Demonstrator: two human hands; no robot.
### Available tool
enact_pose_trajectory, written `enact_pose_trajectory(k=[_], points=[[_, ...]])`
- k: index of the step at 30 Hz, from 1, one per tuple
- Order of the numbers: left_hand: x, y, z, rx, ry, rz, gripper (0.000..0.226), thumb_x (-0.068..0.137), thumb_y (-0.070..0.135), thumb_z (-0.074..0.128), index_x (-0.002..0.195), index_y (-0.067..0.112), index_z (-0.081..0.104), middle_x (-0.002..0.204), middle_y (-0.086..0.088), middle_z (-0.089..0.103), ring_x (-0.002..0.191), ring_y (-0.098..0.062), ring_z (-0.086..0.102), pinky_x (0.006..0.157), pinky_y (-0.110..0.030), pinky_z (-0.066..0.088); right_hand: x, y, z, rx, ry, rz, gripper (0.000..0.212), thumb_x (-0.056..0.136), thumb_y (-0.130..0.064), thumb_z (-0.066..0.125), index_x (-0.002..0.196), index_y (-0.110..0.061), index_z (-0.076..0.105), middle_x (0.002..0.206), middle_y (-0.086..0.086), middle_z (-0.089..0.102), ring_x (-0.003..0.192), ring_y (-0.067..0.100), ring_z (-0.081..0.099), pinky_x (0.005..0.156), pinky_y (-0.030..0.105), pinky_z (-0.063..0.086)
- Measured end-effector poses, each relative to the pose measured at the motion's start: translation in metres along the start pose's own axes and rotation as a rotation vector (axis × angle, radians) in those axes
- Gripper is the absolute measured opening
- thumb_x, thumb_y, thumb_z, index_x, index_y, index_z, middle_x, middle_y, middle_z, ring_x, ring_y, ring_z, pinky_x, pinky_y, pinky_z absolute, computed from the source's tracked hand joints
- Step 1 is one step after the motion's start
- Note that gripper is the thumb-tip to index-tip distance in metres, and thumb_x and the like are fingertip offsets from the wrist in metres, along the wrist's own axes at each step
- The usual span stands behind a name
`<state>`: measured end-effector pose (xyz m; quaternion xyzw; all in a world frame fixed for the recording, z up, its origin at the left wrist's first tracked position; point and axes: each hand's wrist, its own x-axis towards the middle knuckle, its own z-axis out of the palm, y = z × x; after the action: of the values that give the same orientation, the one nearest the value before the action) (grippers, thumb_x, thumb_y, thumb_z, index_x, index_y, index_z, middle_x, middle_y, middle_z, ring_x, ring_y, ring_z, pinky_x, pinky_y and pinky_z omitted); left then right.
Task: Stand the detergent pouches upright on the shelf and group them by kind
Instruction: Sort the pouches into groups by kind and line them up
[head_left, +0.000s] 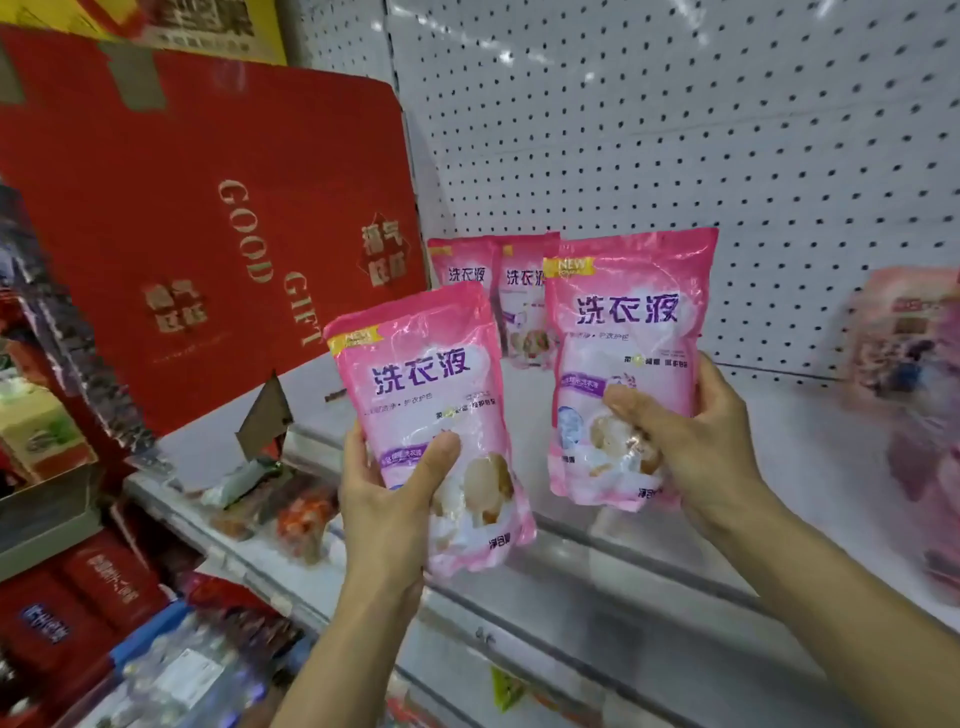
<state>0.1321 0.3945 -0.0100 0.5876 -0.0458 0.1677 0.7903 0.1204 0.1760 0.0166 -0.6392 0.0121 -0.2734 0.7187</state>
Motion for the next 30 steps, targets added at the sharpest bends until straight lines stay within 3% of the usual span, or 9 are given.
enact_pose_trajectory(k=[3, 7, 11, 15, 18, 22, 27, 30], points=[[0.052, -0.011, -0.002, 0.009, -0.044, -0.026, 0.064, 0.064, 0.027, 0.081, 0.123, 0.023, 0.057, 0.101, 0.002, 0.077, 0.088, -0.020, 0.075, 0.069, -0.034, 0.059, 0.038, 0.017, 0.019, -0.054, 0.054, -0.012, 0.037, 0.073, -0.011, 0.083, 0.098, -0.028, 0.063, 0.088, 0.002, 0.075, 0.079, 0.045, 0.069, 0.063, 0.063, 0.056], [0.123, -0.030, 0.000, -0.026, -0.146, -0.075, 0.059, 0.065, 0.023, 0.080, 0.119, 0.021, 0.058, 0.098, 0.000, 0.078, 0.083, -0.021, 0.076, 0.063, -0.032, 0.060, 0.082, 0.044, 0.039, -0.117, 0.122, -0.024, 0.039, 0.073, -0.010, 0.082, 0.102, -0.025, 0.062, 0.095, 0.001, 0.075, 0.071, 0.016, 0.074, 0.059, 0.033, 0.058], [0.188, -0.044, 0.003, -0.050, -0.252, -0.144, 0.060, 0.062, 0.025, 0.081, 0.117, 0.020, 0.058, 0.100, -0.004, 0.077, 0.083, -0.024, 0.076, 0.065, -0.038, 0.061, 0.122, 0.063, 0.056, -0.150, 0.270, -0.030, 0.040, 0.072, -0.007, 0.083, 0.100, -0.027, 0.062, 0.094, -0.003, 0.075, 0.078, 0.015, 0.075, 0.062, 0.033, 0.060], [0.240, -0.056, 0.006, -0.067, -0.329, -0.208, 0.060, 0.060, 0.025, 0.083, 0.116, 0.018, 0.062, 0.102, -0.008, 0.077, 0.090, -0.034, 0.075, 0.079, -0.058, 0.058, 0.149, 0.078, 0.063, -0.140, 0.420, -0.005, 0.039, 0.072, -0.006, 0.082, 0.099, -0.026, 0.062, 0.095, -0.001, 0.074, 0.076, 0.014, 0.075, 0.064, 0.032, 0.060], [0.264, -0.065, 0.008, -0.103, -0.390, -0.261, 0.054, 0.062, 0.019, 0.082, 0.113, 0.014, 0.065, 0.103, -0.015, 0.076, 0.092, -0.041, 0.073, 0.079, -0.068, 0.054, 0.157, 0.089, 0.058, -0.119, 0.472, 0.079, 0.035, 0.072, -0.006, 0.082, 0.099, -0.021, 0.066, 0.094, 0.006, 0.076, 0.073, 0.021, 0.074, 0.062, 0.036, 0.060], [0.276, -0.075, 0.006, -0.084, -0.452, -0.256, 0.049, 0.065, 0.010, 0.080, 0.113, 0.012, 0.066, 0.102, -0.014, 0.076, 0.088, -0.040, 0.074, 0.072, -0.053, 0.060, 0.165, 0.097, 0.053, -0.085, 0.487, 0.131, 0.031, 0.073, -0.014, 0.082, 0.101, -0.016, 0.070, 0.089, 0.006, 0.078, 0.078, 0.028, 0.075, 0.074, 0.045, 0.059], [0.283, -0.077, 0.013, -0.124, -0.470, -0.245, 0.048, 0.066, 0.008, 0.077, 0.113, 0.010, 0.066, 0.101, -0.015, 0.076, 0.086, -0.038, 0.074, 0.070, -0.049, 0.061, 0.200, 0.094, 0.058, -0.074, 0.527, 0.063, 0.020, 0.076, -0.009, 0.079, 0.093, -0.015, 0.071, 0.080, 0.003, 0.077, 0.067, 0.019, 0.075, 0.057, 0.028, 0.058], [0.291, -0.076, 0.021, -0.171, -0.466, -0.223, 0.054, 0.065, 0.009, 0.076, 0.117, 0.009, 0.064, 0.103, -0.014, 0.076, 0.083, -0.034, 0.075, 0.065, -0.043, 0.061, 0.222, 0.097, 0.056, -0.063, 0.501, 0.045, 0.019, 0.078, -0.006, 0.077, 0.094, -0.014, 0.071, 0.080, 0.002, 0.077, 0.069, 0.018, 0.075, 0.057, 0.029, 0.058]])
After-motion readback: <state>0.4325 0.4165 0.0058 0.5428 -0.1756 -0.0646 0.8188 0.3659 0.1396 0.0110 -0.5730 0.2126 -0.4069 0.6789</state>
